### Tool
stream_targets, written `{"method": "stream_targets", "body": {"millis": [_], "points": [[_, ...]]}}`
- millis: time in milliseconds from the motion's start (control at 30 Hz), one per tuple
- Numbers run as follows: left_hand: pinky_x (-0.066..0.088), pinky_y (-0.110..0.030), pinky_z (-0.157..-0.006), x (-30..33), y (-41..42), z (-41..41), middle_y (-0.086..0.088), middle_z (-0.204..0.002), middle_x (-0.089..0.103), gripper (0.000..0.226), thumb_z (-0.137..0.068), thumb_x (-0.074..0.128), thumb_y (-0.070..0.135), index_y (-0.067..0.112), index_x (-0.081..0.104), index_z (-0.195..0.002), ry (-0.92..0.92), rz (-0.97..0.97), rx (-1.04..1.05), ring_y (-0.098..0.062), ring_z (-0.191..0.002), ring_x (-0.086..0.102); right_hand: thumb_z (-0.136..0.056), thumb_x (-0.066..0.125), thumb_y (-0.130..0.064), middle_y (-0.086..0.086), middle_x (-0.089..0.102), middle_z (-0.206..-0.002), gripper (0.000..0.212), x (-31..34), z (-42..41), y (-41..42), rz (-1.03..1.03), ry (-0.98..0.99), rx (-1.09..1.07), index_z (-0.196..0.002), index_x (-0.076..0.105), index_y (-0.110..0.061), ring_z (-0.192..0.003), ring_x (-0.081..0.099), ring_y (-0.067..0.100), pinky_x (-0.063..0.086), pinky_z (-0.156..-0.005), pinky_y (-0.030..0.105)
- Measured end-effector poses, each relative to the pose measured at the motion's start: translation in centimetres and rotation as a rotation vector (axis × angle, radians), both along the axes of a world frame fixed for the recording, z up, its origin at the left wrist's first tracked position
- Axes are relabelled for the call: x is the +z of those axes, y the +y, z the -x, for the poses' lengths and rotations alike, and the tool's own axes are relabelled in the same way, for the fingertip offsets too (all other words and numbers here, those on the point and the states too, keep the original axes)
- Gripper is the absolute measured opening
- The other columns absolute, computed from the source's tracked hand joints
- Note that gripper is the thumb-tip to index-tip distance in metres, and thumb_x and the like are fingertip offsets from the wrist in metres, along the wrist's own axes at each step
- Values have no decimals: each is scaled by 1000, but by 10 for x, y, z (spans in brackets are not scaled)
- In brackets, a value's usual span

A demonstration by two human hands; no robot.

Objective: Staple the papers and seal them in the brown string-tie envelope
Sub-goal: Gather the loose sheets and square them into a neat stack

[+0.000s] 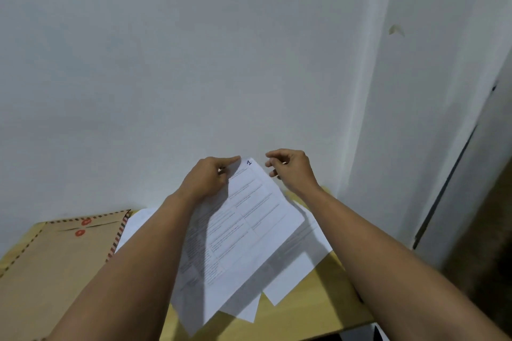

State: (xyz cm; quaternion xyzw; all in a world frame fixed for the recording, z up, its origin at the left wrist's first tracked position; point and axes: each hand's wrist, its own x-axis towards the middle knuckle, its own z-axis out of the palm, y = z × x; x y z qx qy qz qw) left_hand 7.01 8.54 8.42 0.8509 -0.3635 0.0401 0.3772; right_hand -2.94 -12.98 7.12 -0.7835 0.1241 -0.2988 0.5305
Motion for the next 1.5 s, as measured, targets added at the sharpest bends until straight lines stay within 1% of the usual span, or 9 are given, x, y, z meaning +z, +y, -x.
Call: {"method": "stream_targets", "body": {"millis": [300,500,633,833,933,1133,1267,1367,1500], "points": [[51,-35,-104,-97,2,-30,21,-130,67,41,-99,56,18,44,67,-128,130,-95,8,-4,-126,59,-91,56,-4,5,79,-103,28,-78,15,-88,-30,355,-337,-98,74,-24,-84,75,25,62,-88,41],[54,-33,-92,-125,-22,-52,16,-106,77,33,-102,57,21,45,71,-120,165,-73,-40,0,-101,67,-88,67,-15,4,73,-117,36,-138,-6,-113,79,666,-267,-123,70,-20,-91,70,19,57,-81,29],[42,-10,-76,-145,-35,-65,18,-105,75,33,-102,55,19,35,72,-126,223,-72,-32,14,-78,62,-78,68,-40,-3,70,-126,59,-157,-33,-112,219,802,-208,-136,60,-27,-112,68,23,56,-97,37],[51,-22,-70,-162,-46,-82,23,-60,66,39,-102,50,18,39,68,-129,294,-78,-1,-1,-57,59,-66,83,-40,-8,62,-104,47,-155,-66,-123,222,1002,-247,-101,57,-23,-112,63,25,40,-101,40],[45,-15,-61,-166,-49,-80,18,-56,64,44,-101,46,13,37,66,-133,299,-60,-14,-1,-51,53,-45,86,-39,-5,72,-84,47,-175,-73,-144,56,916,-253,-80,61,-19,-91,72,27,52,-102,51],[50,-21,-79,-152,-44,-71,15,-75,71,35,-101,51,13,35,77,-110,287,-15,-21,8,-68,59,-68,61,-31,-15,35,-44,24,-163,-63,-126,-16,613,-317,-50,48,-22,-56,40,20,30,-76,41],[45,-10,-79,-131,-32,-54,40,-92,69,37,-101,53,12,38,75,-115,262,52,-29,22,-81,58,-76,76,-21,-9,71,-66,8,-125,-60,-107,-188,311,-251,-69,80,-20,-69,68,20,53,-85,43],[47,-6,-87,-111,-24,-44,29,-119,69,38,-101,55,15,39,69,-127,213,66,-14,17,-100,61,-90,73,4,10,72,-76,14,-79,-48,-83,-270,180,-89,-79,79,-2,-69,68,16,54,-70,26],[50,-15,-97,-84,-14,-29,25,-126,67,45,-98,56,9,37,68,-130,119,90,-24,9,-111,63,-94,76,-12,8,82,-101,11,-36,-33,-59,-113,205,55,-98,83,-5,-87,70,10,54,-87,25]]}}
